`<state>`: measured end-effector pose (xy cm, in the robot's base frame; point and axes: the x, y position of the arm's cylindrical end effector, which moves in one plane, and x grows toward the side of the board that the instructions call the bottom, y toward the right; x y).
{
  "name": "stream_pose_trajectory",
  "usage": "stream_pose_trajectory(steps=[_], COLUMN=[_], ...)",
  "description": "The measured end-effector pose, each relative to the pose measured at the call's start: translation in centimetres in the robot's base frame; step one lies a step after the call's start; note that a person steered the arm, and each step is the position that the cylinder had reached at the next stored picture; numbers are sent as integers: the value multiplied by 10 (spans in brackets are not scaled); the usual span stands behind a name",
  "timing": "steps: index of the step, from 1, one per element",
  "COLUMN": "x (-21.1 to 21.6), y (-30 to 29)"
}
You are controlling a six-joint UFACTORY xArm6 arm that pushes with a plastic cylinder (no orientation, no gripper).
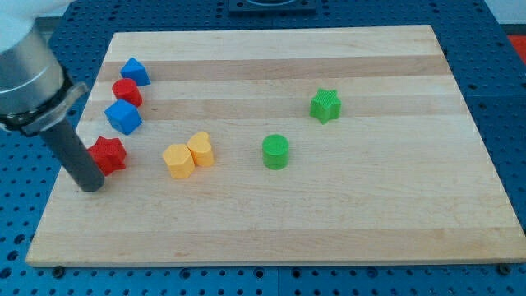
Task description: Slightly push the red star at the bottom of the cube
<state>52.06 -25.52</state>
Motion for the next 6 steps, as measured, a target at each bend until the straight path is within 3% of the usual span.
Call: stream_pose_trajectory(steps=[2,5,6], x=[-11,-19,0], y=[-11,38,50])
